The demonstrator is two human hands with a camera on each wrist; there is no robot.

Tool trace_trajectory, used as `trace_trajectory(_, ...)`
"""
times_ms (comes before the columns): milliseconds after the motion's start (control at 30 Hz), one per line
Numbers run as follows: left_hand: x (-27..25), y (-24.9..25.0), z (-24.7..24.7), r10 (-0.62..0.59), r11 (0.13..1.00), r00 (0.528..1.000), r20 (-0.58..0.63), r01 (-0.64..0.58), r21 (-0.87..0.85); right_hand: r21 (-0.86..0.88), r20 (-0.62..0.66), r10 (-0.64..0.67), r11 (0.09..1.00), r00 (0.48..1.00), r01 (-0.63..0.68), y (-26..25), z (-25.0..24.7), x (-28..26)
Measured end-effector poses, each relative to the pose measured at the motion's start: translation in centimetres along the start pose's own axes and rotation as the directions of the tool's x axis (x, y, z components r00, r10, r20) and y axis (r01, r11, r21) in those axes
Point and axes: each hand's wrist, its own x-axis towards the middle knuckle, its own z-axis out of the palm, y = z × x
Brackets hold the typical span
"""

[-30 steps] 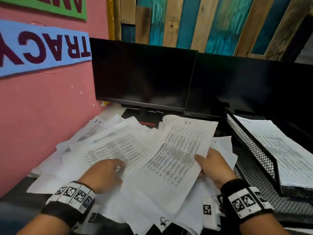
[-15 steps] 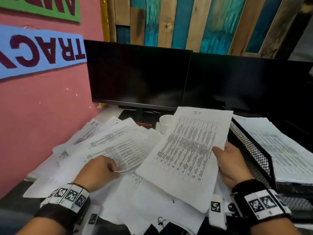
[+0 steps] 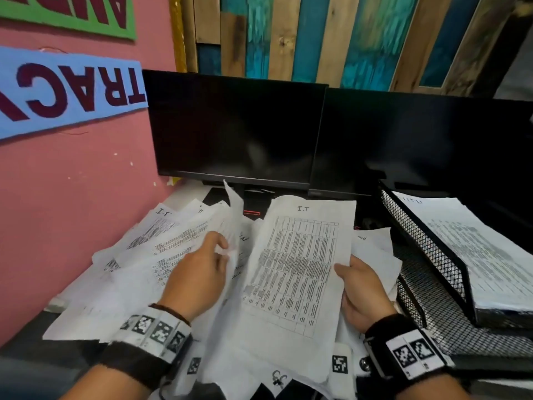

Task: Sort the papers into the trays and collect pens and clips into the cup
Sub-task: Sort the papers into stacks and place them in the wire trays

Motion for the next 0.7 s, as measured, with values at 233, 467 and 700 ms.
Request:
trace_trajectory(233, -0.9, 5.5, 5.2, 0.185, 0.982, 0.966, 0.182, -0.173, -0.078, 0.030, 0.071, 0.082, 0.996, 0.994, -0.084, 0.9, 1.7, -1.1)
trace_trajectory(467, -1.5, 6.0, 6.0, 0.279, 0.935, 0.819, 0.501, -0.111, -0.338, -0.173, 0.143, 0.071, 0.984, 0.987, -0.046, 1.9, 1.6, -1.7)
trace_trajectory(700, -0.5, -0.7, 2.1, 0.029, 0.999, 0.923, 0.384, -0.021, -0.027, -0.152, -0.035, 0.138, 0.978, 0.990, -0.142, 2.3, -0.6, 0.1)
